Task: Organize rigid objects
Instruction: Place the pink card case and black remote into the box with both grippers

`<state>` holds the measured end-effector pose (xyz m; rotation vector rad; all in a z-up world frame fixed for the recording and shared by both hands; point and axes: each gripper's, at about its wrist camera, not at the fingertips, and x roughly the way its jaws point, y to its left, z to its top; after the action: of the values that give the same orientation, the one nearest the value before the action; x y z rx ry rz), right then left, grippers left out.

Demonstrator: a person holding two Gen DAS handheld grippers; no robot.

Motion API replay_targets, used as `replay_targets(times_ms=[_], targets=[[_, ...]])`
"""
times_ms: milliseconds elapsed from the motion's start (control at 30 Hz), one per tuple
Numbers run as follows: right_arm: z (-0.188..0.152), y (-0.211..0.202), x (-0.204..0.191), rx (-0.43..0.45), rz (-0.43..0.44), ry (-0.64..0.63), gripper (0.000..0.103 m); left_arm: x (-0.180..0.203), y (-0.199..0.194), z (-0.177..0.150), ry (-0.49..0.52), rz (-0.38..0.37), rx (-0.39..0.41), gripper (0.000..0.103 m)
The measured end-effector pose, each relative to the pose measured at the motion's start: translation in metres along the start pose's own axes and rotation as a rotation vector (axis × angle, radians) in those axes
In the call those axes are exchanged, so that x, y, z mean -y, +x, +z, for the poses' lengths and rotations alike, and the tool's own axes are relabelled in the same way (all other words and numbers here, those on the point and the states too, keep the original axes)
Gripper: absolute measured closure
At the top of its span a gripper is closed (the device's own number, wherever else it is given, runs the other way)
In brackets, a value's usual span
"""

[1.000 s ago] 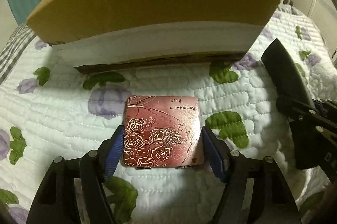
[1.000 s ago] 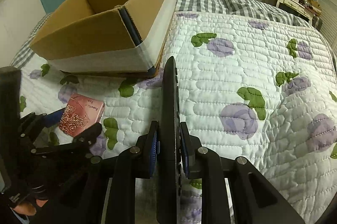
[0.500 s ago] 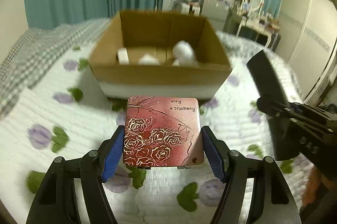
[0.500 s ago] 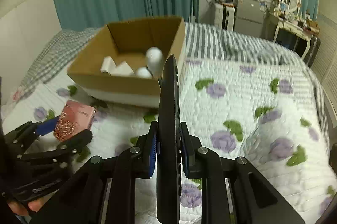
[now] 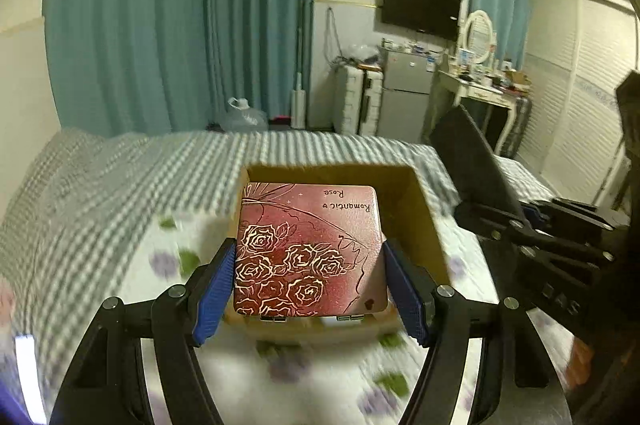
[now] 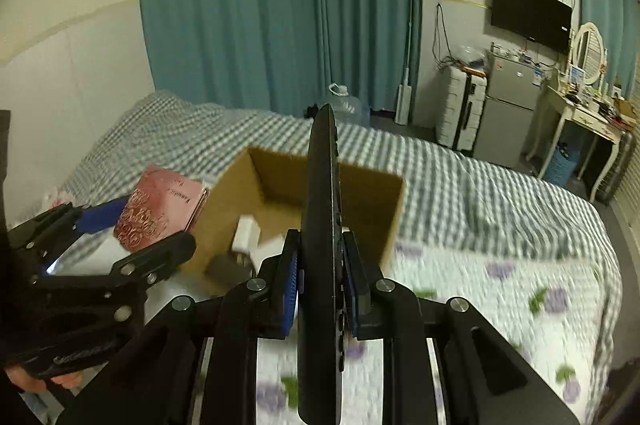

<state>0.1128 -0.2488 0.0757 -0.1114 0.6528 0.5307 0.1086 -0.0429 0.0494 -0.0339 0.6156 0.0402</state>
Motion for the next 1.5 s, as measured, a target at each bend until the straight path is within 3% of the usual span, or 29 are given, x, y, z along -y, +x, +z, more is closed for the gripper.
replay_targets(times_ms=[167,367,500,700,933,967,1000,1033,1100,1500], targets=[[0.013,0.044,0.013,-0.001,0.002,0.011,0.084,-0.01,0.066,0.018,-0.006,-0.02,-0.044,0.031],[-0.007,0.08,0.025,-0.044,0.013,0.023,0.084,-0.009,0.118,0.0,0.021,-0.042,-0.12,0.03],[-0.011,0.084,0.022,-0.064,0.006,0.011,0.084,-0.005,0.113,-0.001,0.04,-0.036,-0.093,0.029],[-0.013,0.083,0.017,-0.083,0.007,-0.002,0.084,-0.023,0.096,0.0,-0.012,0.005,-0.097,0.029],[-0.014,0.123,0.009,-0.168,0.042,-0.026,0.084,-0.04,0.092,-0.001,-0.062,0.033,-0.097,0.028],[-0.013,0.126,0.009,-0.164,0.034,-0.019,0.082,-0.041,0.092,-0.002,-0.062,0.035,-0.096,0.028],[-0.011,0.128,0.01,-0.159,0.032,-0.006,0.07,-0.041,0.092,-0.002,-0.061,0.036,-0.094,0.028],[-0.009,0.129,0.012,-0.146,0.038,0.014,0.051,-0.041,0.092,-0.002,-0.056,0.039,-0.093,0.028],[-0.004,0.123,0.017,-0.098,0.05,0.053,0.042,-0.04,0.092,-0.003,-0.047,0.048,-0.094,0.028],[0.01,0.07,0.034,0.046,0.012,0.111,0.04,-0.023,0.073,-0.002,0.011,0.052,-0.05,0.028]])
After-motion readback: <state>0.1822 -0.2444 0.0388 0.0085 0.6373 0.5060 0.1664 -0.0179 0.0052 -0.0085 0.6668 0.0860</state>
